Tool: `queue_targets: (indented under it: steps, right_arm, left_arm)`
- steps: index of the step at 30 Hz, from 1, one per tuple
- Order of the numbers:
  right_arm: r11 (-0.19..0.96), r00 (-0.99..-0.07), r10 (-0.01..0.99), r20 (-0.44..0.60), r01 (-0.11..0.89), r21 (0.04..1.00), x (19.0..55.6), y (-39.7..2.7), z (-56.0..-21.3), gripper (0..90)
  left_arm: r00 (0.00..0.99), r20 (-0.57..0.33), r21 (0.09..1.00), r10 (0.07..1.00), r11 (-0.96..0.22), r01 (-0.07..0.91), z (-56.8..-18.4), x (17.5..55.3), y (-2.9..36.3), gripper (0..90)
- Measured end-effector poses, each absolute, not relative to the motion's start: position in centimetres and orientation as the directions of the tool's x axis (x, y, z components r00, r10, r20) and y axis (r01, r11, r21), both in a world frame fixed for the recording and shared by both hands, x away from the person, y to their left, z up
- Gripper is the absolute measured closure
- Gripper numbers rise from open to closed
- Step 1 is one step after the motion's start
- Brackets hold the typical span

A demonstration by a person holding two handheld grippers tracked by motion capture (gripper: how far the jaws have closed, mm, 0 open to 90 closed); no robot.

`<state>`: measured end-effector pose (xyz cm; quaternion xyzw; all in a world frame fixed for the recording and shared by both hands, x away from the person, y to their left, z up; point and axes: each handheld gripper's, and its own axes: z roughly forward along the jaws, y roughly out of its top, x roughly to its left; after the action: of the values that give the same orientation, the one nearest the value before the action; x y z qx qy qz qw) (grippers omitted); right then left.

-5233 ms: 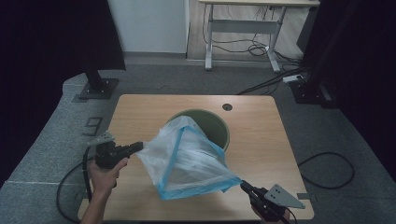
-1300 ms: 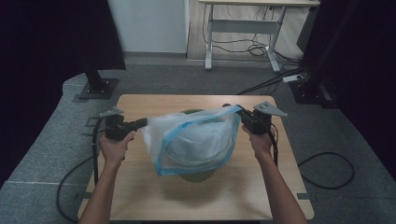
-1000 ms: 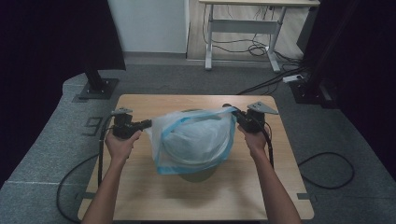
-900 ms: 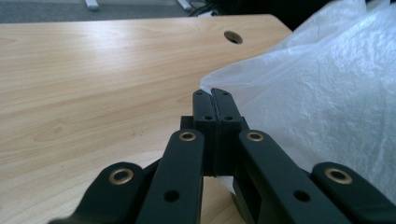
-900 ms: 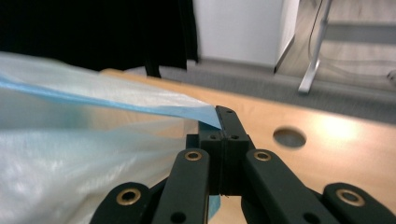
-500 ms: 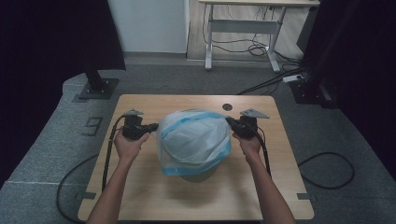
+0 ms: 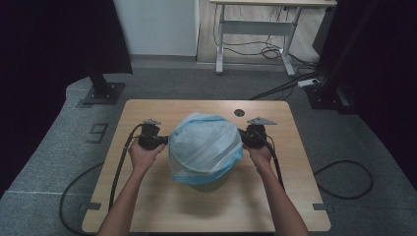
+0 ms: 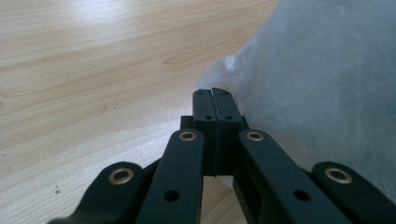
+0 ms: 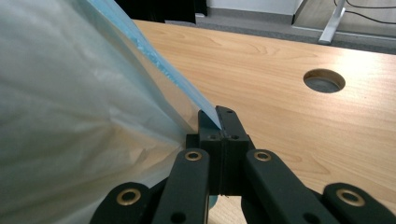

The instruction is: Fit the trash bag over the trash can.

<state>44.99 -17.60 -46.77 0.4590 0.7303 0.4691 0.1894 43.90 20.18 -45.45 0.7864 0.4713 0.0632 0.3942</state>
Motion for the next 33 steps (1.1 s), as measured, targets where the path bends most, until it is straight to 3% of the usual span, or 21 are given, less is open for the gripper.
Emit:
queue_targets:
  steps: [10,18,26,28,30,33]
  right_arm:
    - [0.170,-0.503,0.851,0.152,0.538,0.826,44.6,-18.0,-48.0,88.6]
    - [0.183,-0.506,0.847,0.162,0.565,0.805,44.1,-18.2,-48.6,88.6]
    - [0.205,-0.509,0.847,0.156,0.582,0.787,43.4,-18.7,-48.6,88.4]
    - [0.200,-0.505,0.850,0.151,0.573,0.795,43.1,-18.9,-48.6,84.0]
    - [0.178,-0.488,0.861,0.143,0.552,0.815,42.7,-19.3,-48.4,71.3]
    - [0.144,-0.484,0.862,0.152,0.520,0.842,42.0,-19.9,-47.9,67.8]
  left_arm:
    - [0.544,-0.308,0.671,0.780,-0.227,0.706,-46.5,43.4,20.3,89.9]
    - [0.568,-0.249,0.631,0.785,-0.313,0.710,-47.3,43.0,19.4,89.9]
    - [0.567,-0.261,0.618,0.781,-0.316,0.720,-47.7,42.6,19.2,89.9]
    - [0.563,-0.257,0.619,0.785,-0.314,0.720,-47.7,42.5,19.3,89.8]
    - [0.563,-0.253,0.620,0.786,-0.315,0.719,-47.6,42.5,19.4,89.8]
    - [0.560,-0.256,0.631,0.788,-0.303,0.714,-47.5,42.3,19.9,88.9]
